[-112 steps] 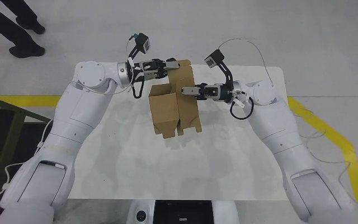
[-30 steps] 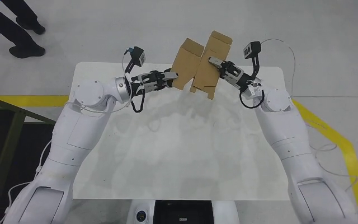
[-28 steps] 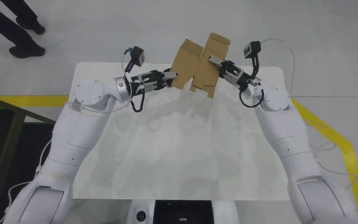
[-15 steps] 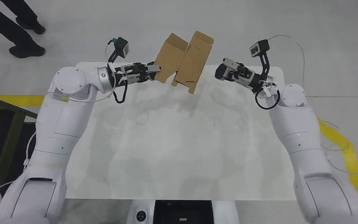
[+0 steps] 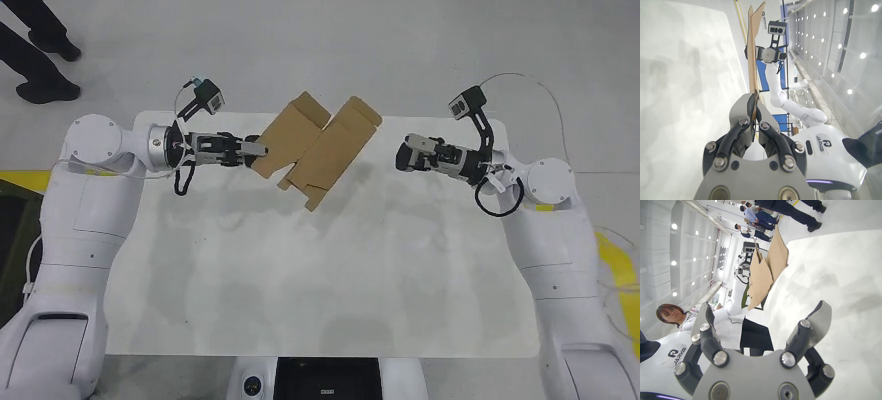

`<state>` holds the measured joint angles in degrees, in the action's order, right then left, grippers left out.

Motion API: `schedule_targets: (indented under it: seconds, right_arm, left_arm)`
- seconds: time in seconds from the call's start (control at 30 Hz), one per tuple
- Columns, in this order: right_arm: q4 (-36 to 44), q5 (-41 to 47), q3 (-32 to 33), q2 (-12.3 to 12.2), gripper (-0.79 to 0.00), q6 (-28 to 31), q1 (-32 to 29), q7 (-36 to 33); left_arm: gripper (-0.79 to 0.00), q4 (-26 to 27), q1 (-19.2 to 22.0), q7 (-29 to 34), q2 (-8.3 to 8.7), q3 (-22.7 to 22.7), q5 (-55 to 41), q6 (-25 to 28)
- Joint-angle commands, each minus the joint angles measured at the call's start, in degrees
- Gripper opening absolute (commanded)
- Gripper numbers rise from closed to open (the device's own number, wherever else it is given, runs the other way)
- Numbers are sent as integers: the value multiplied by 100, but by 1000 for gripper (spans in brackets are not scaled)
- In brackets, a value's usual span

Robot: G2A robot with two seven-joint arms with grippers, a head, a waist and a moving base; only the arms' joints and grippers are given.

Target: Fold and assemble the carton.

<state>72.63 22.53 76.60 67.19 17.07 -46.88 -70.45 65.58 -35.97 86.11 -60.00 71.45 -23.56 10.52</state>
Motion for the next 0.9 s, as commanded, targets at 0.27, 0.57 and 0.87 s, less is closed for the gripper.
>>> schedule_targets:
  seconds: [0.27,0.57,0.87]
  right_arm:
    - [720,-64,-140,-58,0,-292,-493,-29]
    - [376,372,-239,-75,0,-123,-424,-455]
    - [-81,556,-518,-54,-483,18,-99,-865]
  left_arm:
    - [-785,112,38,189,103,-666,-560,194]
    - [-785,277,101,189,437,-1338,-1144,359]
    - [-785,280,320,189,703,-1880,-1679,567]
